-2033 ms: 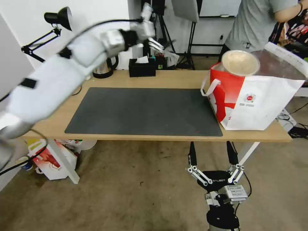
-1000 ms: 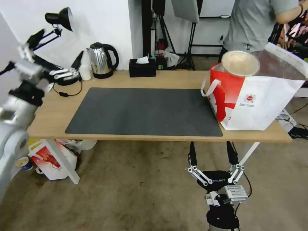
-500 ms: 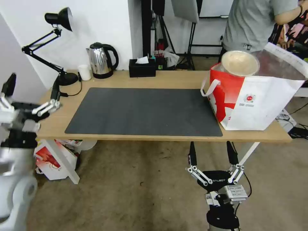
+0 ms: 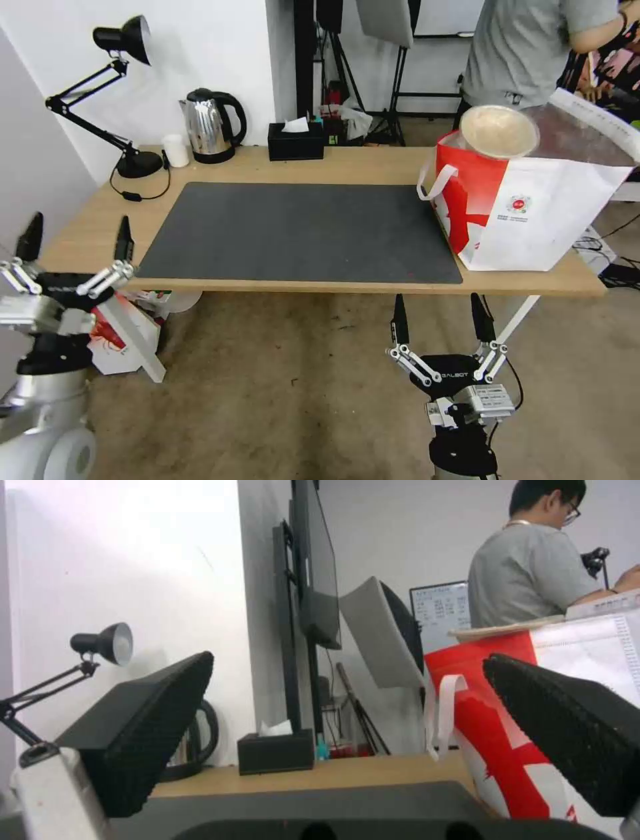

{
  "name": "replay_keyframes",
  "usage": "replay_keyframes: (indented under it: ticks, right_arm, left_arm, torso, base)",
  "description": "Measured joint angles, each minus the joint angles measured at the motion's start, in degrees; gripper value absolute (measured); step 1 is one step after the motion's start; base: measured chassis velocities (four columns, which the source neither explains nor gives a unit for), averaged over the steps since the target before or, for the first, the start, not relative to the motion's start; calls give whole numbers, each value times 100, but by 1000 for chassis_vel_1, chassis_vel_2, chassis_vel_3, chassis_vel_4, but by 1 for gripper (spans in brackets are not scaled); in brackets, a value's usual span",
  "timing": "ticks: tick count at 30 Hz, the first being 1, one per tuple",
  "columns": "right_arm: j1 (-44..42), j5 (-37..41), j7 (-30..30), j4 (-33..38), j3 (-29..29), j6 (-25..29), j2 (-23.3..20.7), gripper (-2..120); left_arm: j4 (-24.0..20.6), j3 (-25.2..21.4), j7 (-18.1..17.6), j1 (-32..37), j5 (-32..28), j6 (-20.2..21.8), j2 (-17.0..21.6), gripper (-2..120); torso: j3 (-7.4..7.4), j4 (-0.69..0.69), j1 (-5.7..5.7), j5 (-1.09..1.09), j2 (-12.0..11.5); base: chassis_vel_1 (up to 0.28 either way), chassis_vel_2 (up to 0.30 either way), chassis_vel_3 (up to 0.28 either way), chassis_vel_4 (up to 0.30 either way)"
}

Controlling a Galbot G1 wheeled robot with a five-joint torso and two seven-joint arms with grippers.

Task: Pick up the trash from the table and place it into the takeout bag.

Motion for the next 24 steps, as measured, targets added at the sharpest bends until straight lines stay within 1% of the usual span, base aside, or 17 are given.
replay_keyframes:
  ticks: [2,6,7,9,14,17,19,20,23,24]
  right_arm:
    - [0,0,0,0,0,0,0,100]
    - [0,0,0,0,0,0,0,100]
    - [0,0,0,0,0,0,0,100]
    - [0,0,0,0,0,0,0,100]
    - [1,0,0,0,0,0,0,100]
    - [0,0,0,0,0,0,0,100]
    - [0,0,0,0,0,0,0,100]
    - [0,0,0,0,0,0,0,100]
    - [0,0,0,0,0,0,0,100]
    - [0,0,0,0,0,0,0,100]
  left_arm:
    - [120,117,224,125,23,-162,-61,100]
    - [222,280,397,249,125,-280,-94,100]
    - [272,368,532,294,179,-342,-102,100]
    - [342,454,656,341,228,-413,-123,100]
    - [482,523,727,433,303,-551,-157,100]
    - [639,595,718,482,337,-760,-225,100]
    - [639,595,718,482,337,-760,-225,100]
    - [806,621,702,534,390,-1012,-313,100]
    - [936,666,698,622,398,-1260,-412,100]
    - [936,666,698,622,398,-1260,-412,100]
  torso:
    - [0,0,0,0,0]
    - [0,0,0,0,0]
    - [0,0,0,0,0]
    - [0,0,0,0,0]
    - [0,0,0,0,0]
    - [0,0,0,0,0]
    - [0,0,0,0,0]
    - [0,0,0,0,0]
    - [0,1,0,0,0]
    - [0,1,0,0,0]
  base:
    - [0,0,0,0]
    - [0,0,0,0]
    - [0,0,0,0]
    - [0,0,0,0]
    - [0,0,0,0]
    - [0,0,0,0]
    - [0,0,0,0]
    - [0,0,0,0]
    - [0,0,0,0]
    - [0,0,0,0]
